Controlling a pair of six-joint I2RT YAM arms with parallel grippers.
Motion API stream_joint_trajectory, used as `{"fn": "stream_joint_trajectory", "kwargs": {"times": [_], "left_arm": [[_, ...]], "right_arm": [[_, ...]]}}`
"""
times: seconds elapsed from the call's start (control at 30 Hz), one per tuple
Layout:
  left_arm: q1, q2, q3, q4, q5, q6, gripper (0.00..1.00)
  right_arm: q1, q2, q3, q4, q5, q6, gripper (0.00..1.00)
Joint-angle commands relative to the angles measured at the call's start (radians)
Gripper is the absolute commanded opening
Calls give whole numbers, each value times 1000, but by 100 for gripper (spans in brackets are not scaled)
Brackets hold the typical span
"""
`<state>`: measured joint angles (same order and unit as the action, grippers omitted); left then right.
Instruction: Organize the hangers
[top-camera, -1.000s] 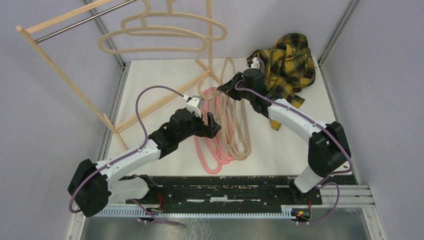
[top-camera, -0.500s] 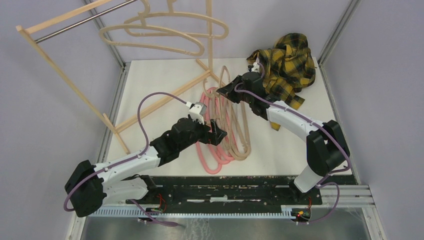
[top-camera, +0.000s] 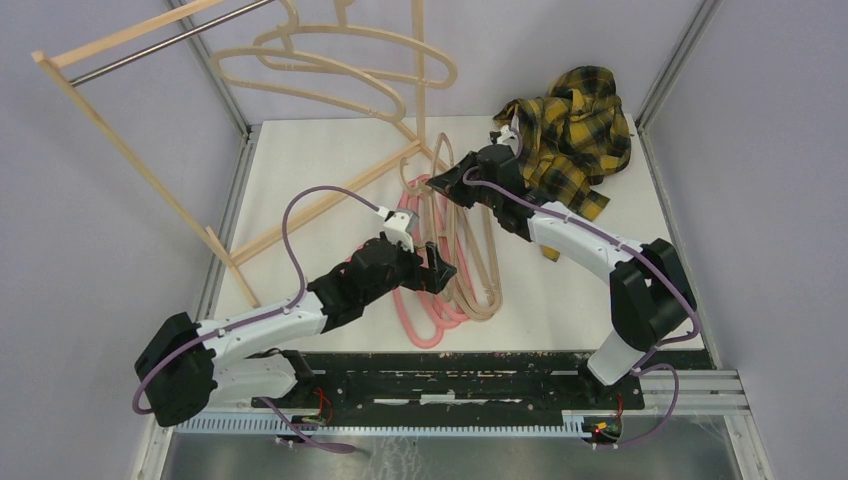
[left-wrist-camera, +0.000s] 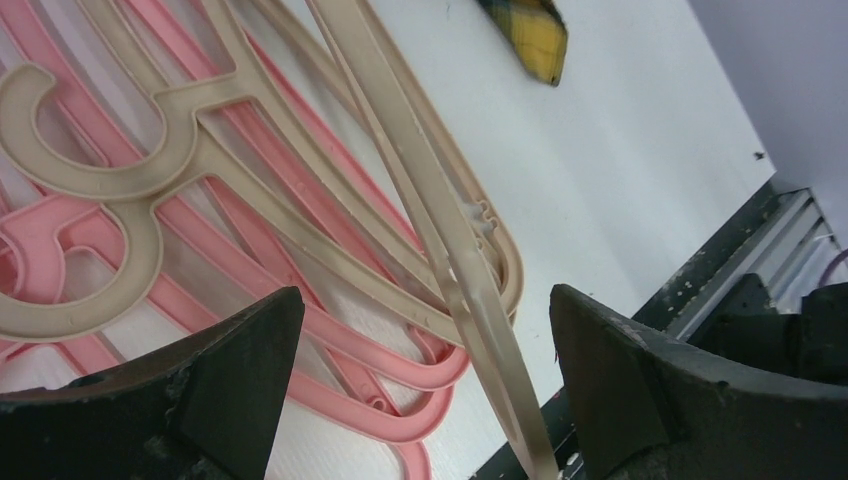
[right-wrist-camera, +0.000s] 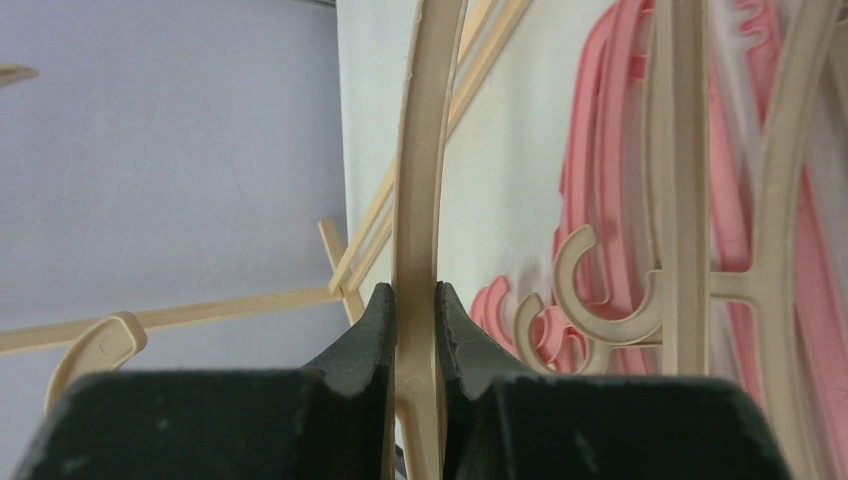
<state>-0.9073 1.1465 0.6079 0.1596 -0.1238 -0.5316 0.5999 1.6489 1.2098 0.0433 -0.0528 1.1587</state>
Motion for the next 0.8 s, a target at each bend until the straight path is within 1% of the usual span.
{"fn": "stream_joint_trajectory", "kwargs": {"times": [0.0,0.1,0.13,0.17,0.23,0.3,0.4,0.43,0.57,0.6,0.63,0.67,0.7,0.73,0.77], "left_arm": [[-37,73,14,75,-82,-38,99],[-45,108,-2,96,-113,-50,100],[-45,112,-10,102,-121,-54,96],[-48,112,-19,110,-131,-58,90],[-48,103,-38,134,-152,-64,75],[-48,94,-46,138,-173,-64,56],[-47,88,-52,138,-199,-58,13],[-48,85,-55,138,-207,-58,5],[-47,57,-75,130,-234,-82,3],[-48,43,-80,106,-270,-112,3],[-47,23,-79,71,-305,-137,3],[-48,6,-76,27,-339,-160,3],[-48,-11,-74,-11,-370,-174,3],[-47,-28,-70,-46,-400,-189,3],[-47,-44,-66,-84,-428,-201,3]], "right_arm": [[41,-18,64,73,-15,38,1],[51,-35,57,82,-24,49,1],[52,-40,53,85,-32,51,1],[52,-47,49,84,-40,51,1],[52,-58,32,81,-51,50,1],[52,-71,9,81,-51,48,1],[52,-83,-21,81,-54,45,1],[52,-86,-29,81,-56,44,1],[50,-89,-38,47,-71,20,1],[47,-93,-36,19,-70,-5,8],[44,-98,-36,-14,-61,-23,22],[39,-108,-37,-53,-41,-40,42],[34,-121,-40,-87,-20,-62,58],[28,-138,-46,-115,-1,-84,68],[20,-152,-49,-145,21,-107,76]]}}
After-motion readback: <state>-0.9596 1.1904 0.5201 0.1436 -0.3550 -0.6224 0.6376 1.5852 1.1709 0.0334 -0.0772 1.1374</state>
